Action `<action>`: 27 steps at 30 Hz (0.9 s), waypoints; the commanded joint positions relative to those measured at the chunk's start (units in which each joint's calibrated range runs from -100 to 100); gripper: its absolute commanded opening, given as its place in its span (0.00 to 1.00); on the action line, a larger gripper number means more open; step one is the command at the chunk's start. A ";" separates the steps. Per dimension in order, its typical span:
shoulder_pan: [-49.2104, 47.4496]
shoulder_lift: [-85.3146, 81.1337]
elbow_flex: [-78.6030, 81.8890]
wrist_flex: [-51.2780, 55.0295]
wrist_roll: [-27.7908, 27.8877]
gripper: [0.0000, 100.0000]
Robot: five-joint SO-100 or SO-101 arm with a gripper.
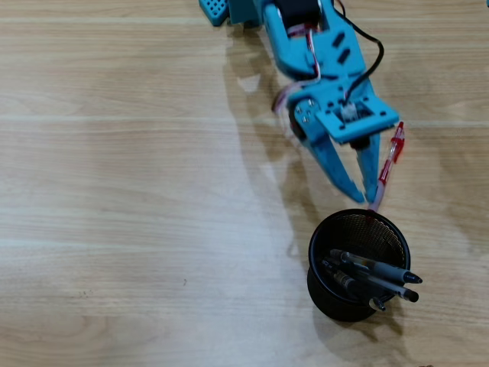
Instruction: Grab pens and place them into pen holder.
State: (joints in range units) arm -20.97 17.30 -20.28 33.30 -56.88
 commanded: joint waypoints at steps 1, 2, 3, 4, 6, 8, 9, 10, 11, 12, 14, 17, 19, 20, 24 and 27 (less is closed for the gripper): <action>-0.41 -11.97 -0.22 20.12 0.22 0.02; -0.50 -13.48 -0.22 23.05 0.22 0.02; -0.50 -14.82 -0.22 25.54 0.22 0.02; -0.77 -16.00 -0.22 27.52 0.22 0.02; -1.59 -17.76 -0.13 29.93 0.16 0.02; -1.95 -18.86 -0.13 30.54 0.16 0.02; -2.49 -19.11 -0.13 30.54 0.16 0.02; -3.04 -19.28 -0.13 30.54 0.16 0.02; -3.49 -19.28 -0.13 30.54 0.11 0.02; -4.13 -19.19 -0.13 30.54 -0.04 0.02; -6.03 -18.94 -0.13 30.54 -0.19 0.02; -10.57 -16.00 -0.22 30.02 -0.24 0.02; -13.39 -13.98 -0.85 29.76 -0.29 0.02; -14.75 -12.98 -0.94 29.67 -0.34 0.02; -19.11 -8.94 -1.03 27.09 -1.41 0.02; -21.65 -6.09 -1.03 24.59 -3.70 0.02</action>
State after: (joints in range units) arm -39.56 9.50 -20.28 61.25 -58.44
